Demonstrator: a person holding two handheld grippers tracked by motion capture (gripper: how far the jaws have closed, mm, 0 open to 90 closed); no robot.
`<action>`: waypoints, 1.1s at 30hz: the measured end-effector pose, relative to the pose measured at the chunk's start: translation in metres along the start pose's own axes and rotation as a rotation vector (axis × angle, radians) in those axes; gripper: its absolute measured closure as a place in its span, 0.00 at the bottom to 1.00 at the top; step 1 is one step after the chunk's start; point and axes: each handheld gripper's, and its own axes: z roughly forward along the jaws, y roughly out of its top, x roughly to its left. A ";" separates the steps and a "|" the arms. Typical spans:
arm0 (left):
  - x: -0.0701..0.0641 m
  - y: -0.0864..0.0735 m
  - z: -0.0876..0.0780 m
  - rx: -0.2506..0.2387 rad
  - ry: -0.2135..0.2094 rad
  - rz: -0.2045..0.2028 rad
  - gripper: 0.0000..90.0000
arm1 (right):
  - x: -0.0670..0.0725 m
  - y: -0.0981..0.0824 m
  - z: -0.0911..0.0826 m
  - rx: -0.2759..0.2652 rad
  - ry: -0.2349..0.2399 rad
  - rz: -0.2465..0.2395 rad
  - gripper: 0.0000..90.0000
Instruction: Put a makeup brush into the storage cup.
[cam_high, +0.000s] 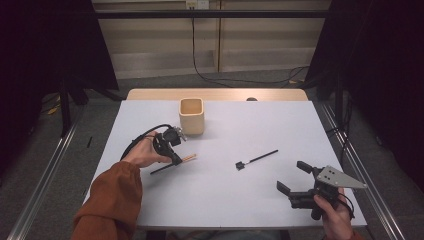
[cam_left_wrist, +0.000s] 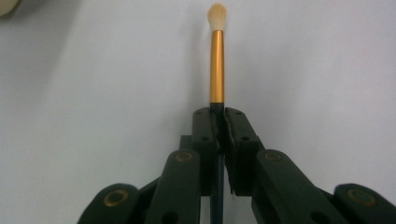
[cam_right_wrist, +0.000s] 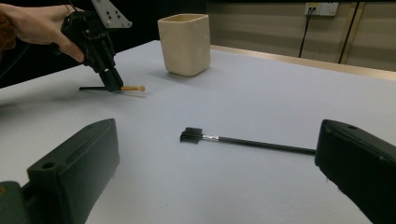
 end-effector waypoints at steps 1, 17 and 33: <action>0.000 0.000 -0.001 -0.009 0.009 -0.011 0.93 | 0.000 0.000 0.000 0.000 -0.001 0.002 0.00; -0.003 -0.009 -0.017 -0.151 -0.007 -0.098 0.93 | 0.000 0.000 -0.001 -0.005 -0.002 0.005 0.00; -0.021 -0.016 -0.033 -0.312 0.031 -0.121 0.93 | 0.000 0.000 0.000 -0.004 -0.002 0.007 0.00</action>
